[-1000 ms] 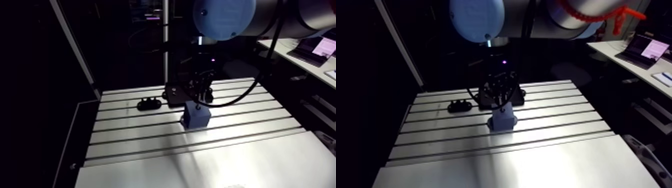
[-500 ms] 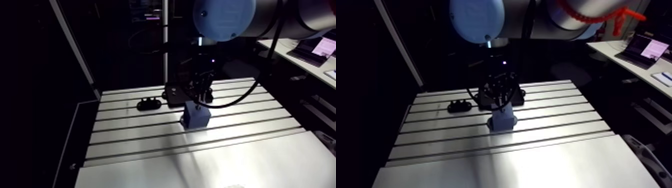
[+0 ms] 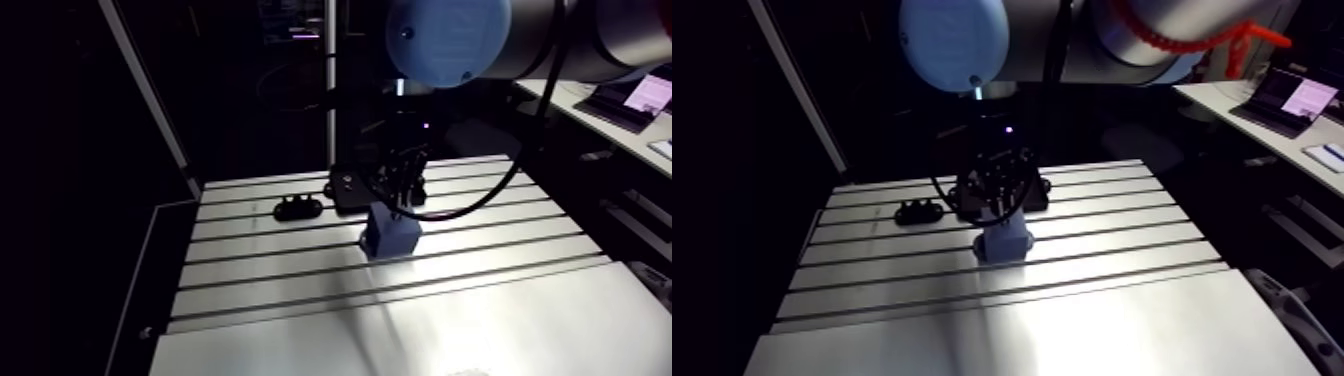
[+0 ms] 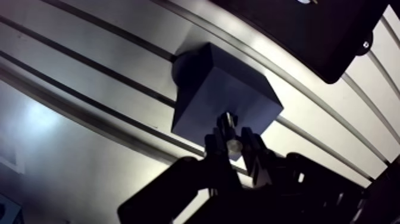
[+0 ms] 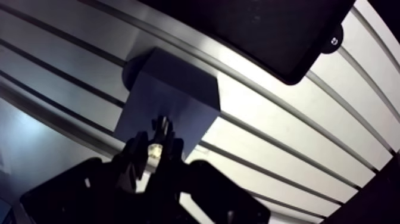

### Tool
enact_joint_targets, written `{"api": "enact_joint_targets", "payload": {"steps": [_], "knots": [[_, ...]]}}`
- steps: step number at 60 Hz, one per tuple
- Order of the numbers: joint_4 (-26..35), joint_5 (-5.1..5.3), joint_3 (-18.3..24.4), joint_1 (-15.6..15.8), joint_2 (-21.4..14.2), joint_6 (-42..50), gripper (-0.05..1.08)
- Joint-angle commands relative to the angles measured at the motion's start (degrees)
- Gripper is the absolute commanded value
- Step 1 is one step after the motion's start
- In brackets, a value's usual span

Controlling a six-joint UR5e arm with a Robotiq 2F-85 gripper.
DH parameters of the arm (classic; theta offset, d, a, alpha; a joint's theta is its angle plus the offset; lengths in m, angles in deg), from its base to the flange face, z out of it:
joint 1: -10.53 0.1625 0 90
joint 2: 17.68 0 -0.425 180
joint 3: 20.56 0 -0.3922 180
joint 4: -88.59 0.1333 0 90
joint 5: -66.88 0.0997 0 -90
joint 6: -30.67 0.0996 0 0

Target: Pick up the M10 bolt and insert it into the hex recess until seated.

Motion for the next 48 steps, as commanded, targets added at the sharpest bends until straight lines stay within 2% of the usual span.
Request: {"api": "enact_joint_targets", "payload": {"steps": [1, 17, 18, 19, 20, 21, 22, 23, 24, 25, 26, 48], "knots": [[-0.1, -0.07, -0.3, 0.0, 0.0, 0.3, 0.78], [-0.2, -0.16, -0.6, 0.0, 0.0, 0.8, 0.74], [-0.2, -0.16, -0.6, 0.0, 0.0, 0.8, 0.67], [-0.2, -0.16, -0.6, 0.0, 0.0, 0.8, 0.67], [-0.3, -0.16, -0.6, 0.0, 0.0, 0.8, 0.56], [-0.3, -0.16, -0.6, 0.0, 0.0, 0.8, 0.56], [-0.4, -0.08, -0.6, 0.0, 0.0, 0.8, 0.39], [-0.4, -0.08, -0.6, 0.0, 0.0, 0.8, 0.39], [-0.6, -0.07, -0.6, 0.0, 0.0, 0.8, 0.18], [-0.6, -0.07, -0.6, 0.0, 0.0, 0.8, 0.18], [-1.1, -0.07, -0.6, 0.0, 0.0, 0.8, 0.03], [-1.6, -0.07, -0.6, -0.1, 0.0, 0.9, 0.01]]}}
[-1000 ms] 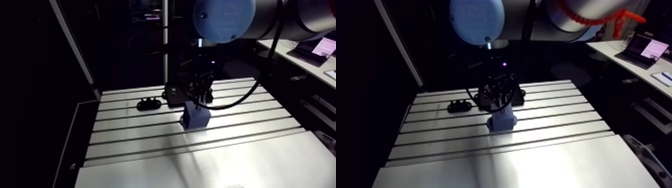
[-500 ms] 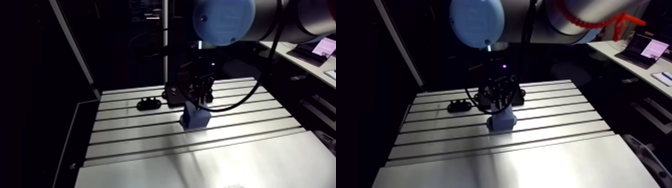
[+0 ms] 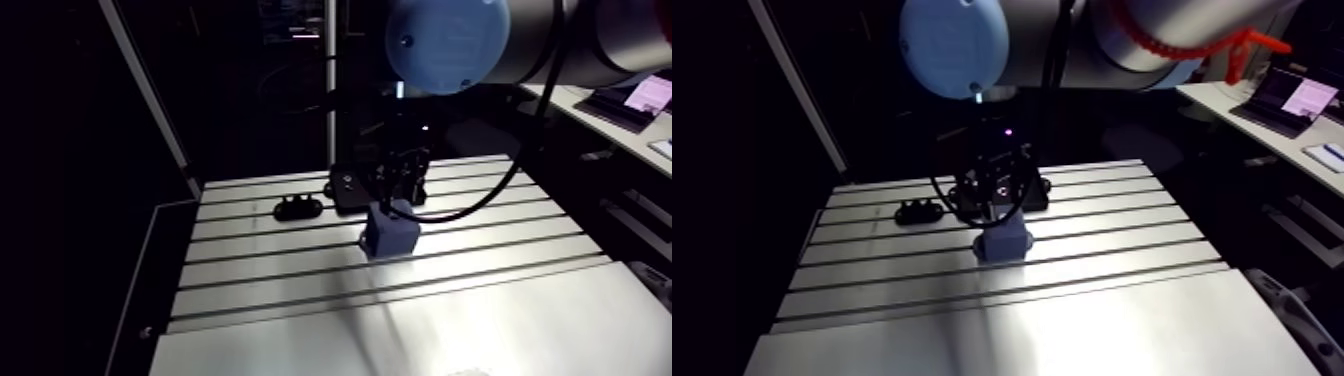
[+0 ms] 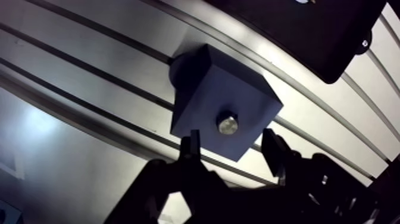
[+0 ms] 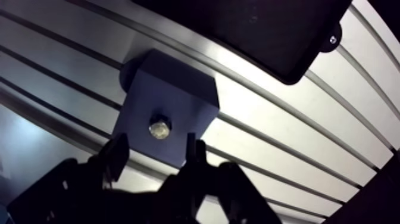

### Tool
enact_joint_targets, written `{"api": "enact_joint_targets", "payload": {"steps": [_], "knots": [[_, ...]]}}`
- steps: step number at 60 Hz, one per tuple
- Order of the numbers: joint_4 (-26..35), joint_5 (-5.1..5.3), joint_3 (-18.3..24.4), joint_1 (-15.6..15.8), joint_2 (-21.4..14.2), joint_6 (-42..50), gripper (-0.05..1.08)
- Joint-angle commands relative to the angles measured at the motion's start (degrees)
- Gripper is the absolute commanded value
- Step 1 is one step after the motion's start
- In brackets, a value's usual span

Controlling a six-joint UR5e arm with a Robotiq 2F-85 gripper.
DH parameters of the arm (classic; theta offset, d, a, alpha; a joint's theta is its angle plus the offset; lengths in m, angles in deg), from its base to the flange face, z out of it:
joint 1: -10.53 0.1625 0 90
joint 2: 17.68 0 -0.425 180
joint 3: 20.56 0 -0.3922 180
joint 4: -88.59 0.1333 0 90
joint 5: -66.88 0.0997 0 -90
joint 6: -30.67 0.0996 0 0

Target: Pick up the M10 bolt and insert it into the hex recess until seated.

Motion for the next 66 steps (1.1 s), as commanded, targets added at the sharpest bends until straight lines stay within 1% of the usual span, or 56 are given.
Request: {"api": "enact_joint_targets", "payload": {"steps": [1, 17, 29, 31, 36, 37, 38, 39, 40, 41, 42, 43, 44, 45, 46, 47, 48, 49, 50, 52, 53, 54, 55, 56, 57, 58, 61, 62, 65, 66], "knots": [[-0.2, 0.00, -0.1, -0.1, 0.0, 0.0, 0.01], [-0.2, 0.08, 0.0, -0.3, -0.9, 0.8, 0.01], [0.2, 0.09, 0.6, -0.3, -1.2, 6.3, 0.01], [0.5, 0.08, 0.9, -0.2, -1.8, 9.2, 0.02], [1.5, 0.08, 1.4, -0.1, -2.5, 12.1, 0.04], [2.5, 0.08, 1.8, -0.2, -2.6, 13.6, 0.07], [2.5, 0.08, 1.8, -0.2, -2.6, 13.6, 0.07], [3.6, 0.08, 2.2, -0.2, -2.7, 15.3, 0.11], [3.6, 0.08, 2.2, -0.2, -2.7, 15.3, 0.11], [4.8, 0.08, 2.5, -0.1, -2.7, 17.2, 0.17], [4.8, 0.08, 2.5, -0.1, -2.7, 17.2, 0.17], [5.5, 0.08, 2.7, -0.1, -2.8, 19.0, 0.25], [5.5, 0.08, 2.7, -0.1, -2.8, 19.0, 0.25], [6.0, 0.01, 2.8, 0.0, -2.8, 20.4, 0.33], [6.0, 0.01, 2.8, 0.0, -2.8, 20.4, 0.33], [6.2, -0.08, 2.8, 0.2, -2.8, 21.6, 0.40], [6.2, -0.08, 2.8, 0.2, -2.8, 21.6, 0.40], [6.3, -0.01, 2.8, 0.2, -2.8, 22.2, 0.47], [6.3, -0.01, 2.8, 0.2, -2.8, 22.2, 0.47], [6.1, 0.07, 2.5, 0.2, -2.9, 22.8, 0.57], [6.1, 0.07, 2.5, 0.2, -2.9, 22.8, 0.57], [6.0, 0.16, 2.4, 0.2, -2.9, 23.0, 0.64], [6.0, 0.16, 2.4, 0.2, -2.9, 23.0, 0.64], [5.9, 0.17, 2.3, 0.1, -2.9, 23.0, 0.73], [5.9, 0.17, 2.3, 0.1, -2.9, 23.0, 0.73], [5.9, 0.17, 2.1, 0.0, -2.9, 23.1, 0.77], [5.7, 0.17, 2.0, -0.1, -2.9, 23.2, 0.80], [5.4, 0.17, 1.8, -0.2, -2.9, 23.3, 0.83], [5.0, 0.10, 1.5, -0.2, -2.9, 23.3, 0.85], [4.4, 0.24, 1.2, -0.2, -2.9, 23.4, 0.88]]}}
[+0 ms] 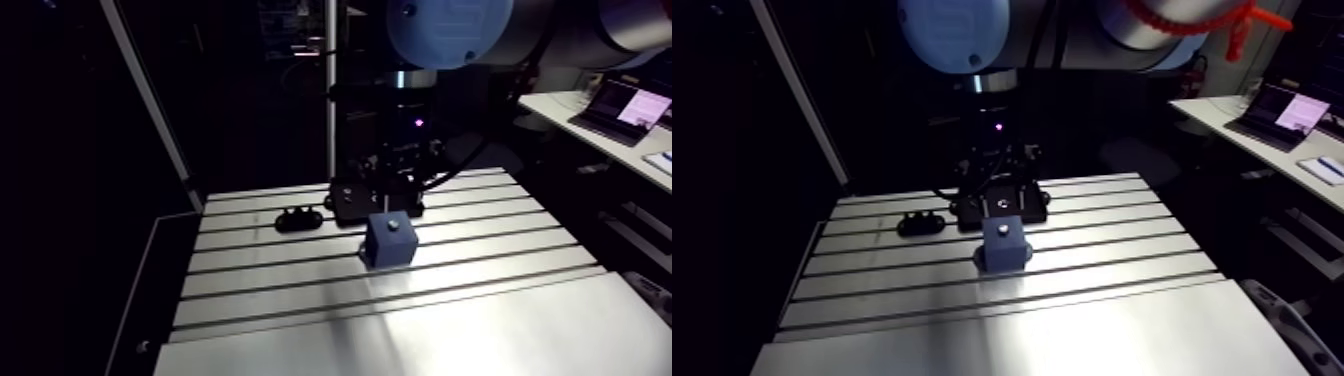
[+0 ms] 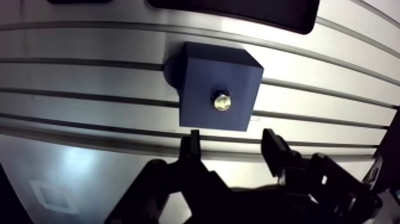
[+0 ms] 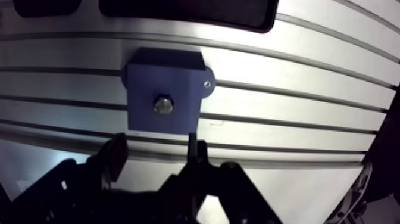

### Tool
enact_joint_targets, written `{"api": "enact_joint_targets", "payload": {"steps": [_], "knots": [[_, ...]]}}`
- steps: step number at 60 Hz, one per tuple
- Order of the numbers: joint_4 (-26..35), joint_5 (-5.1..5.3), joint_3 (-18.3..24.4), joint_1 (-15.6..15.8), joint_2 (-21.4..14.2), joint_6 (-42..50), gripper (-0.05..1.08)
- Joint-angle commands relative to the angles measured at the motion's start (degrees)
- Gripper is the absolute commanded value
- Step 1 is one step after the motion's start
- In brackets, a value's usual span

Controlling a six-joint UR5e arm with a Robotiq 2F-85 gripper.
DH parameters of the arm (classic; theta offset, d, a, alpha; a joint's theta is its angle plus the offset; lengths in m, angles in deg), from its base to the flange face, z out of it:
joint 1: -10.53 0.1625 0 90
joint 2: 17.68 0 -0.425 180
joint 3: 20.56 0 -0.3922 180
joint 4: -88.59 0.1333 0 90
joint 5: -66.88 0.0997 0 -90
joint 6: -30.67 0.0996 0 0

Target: Pick up the M10 bolt and insert it into the hex recess until seated.

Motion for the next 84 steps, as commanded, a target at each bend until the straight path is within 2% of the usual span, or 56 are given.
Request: {"api": "enact_joint_targets", "payload": {"steps": [1, 7, 18, 32, 48, 56, 84], "knots": [[-1.1, 0.13, -1.0, -0.2, -0.1, 1.9, 0.88], [-2.9, 0.33, -1.7, -0.2, -0.1, 2.2, 0.94], [-3.0, 0.58, -2.4, -0.2, 0.0, 2.1, 0.99], [-3.0, 2.33, -3.3, -0.5, 0.0, 2.2, 1.01], [-3.3, 2.18, -4.1, -0.7, 0.0, 2.3, 1.01], [-6.7, 2.44, -5.1, -1.0, 0.1, 1.9, 1.01], [-7.0, 2.35, -5.7, -1.4, 0.4, 1.6, 1.01]]}}
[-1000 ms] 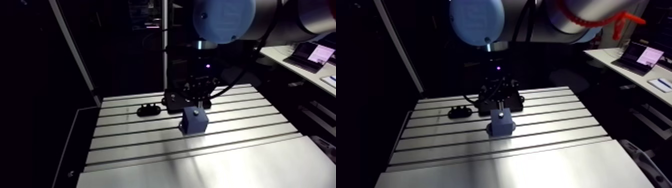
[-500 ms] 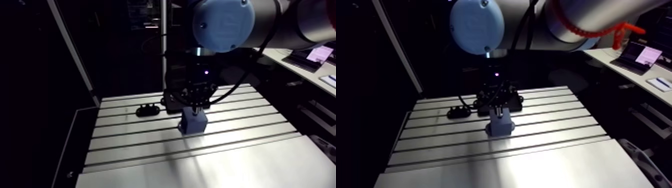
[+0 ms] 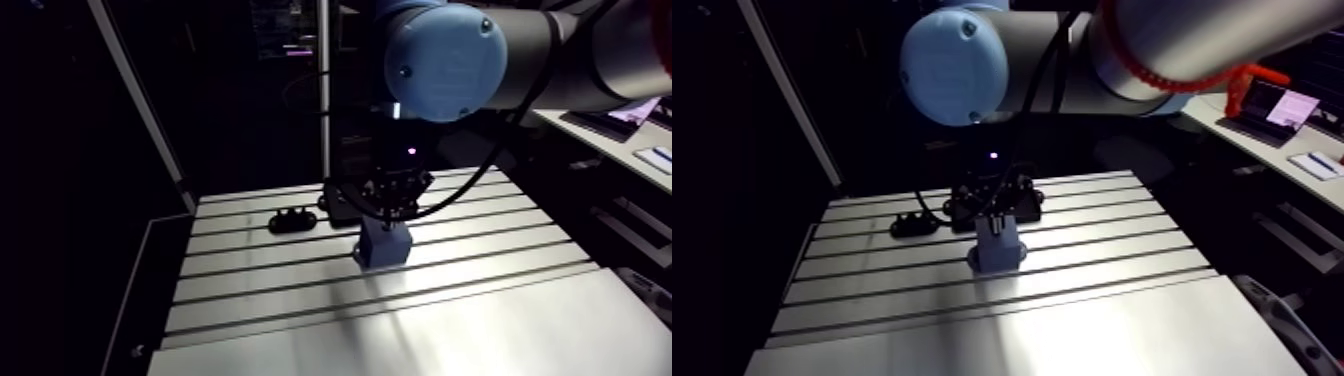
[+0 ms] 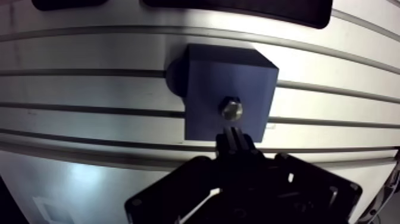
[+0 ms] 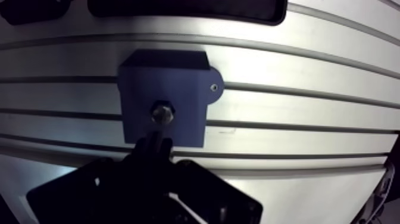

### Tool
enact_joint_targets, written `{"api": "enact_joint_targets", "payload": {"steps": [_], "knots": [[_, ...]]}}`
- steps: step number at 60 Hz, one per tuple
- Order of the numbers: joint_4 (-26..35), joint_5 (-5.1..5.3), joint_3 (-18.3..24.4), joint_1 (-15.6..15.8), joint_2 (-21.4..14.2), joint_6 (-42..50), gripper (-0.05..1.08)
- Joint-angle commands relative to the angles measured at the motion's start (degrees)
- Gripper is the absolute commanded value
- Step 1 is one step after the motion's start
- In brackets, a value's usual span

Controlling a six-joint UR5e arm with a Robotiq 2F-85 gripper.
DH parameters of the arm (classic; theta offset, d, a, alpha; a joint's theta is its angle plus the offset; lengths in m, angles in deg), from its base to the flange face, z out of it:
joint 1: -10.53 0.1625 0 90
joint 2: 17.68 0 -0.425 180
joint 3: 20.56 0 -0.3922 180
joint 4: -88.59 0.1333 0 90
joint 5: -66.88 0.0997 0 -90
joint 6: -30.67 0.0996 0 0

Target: Pick up the M10 bolt and insert it into the hex recess until seated.

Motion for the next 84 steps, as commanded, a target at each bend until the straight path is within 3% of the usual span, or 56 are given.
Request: {"api": "enact_joint_targets", "payload": {"steps": [1, 36, 50, 84], "knots": [[-0.3, 0.01, -0.3, -0.2, 0.2, -0.1, 1.01], [-2.7, 0.18, -0.8, -0.8, 0.5, -0.4, 1.01], [-2.7, 1.31, -0.8, -0.9, 0.7, -0.4, 1.01], [-2.8, 1.15, -0.8, -1.0, 1.3, -0.4, 1.01]]}}
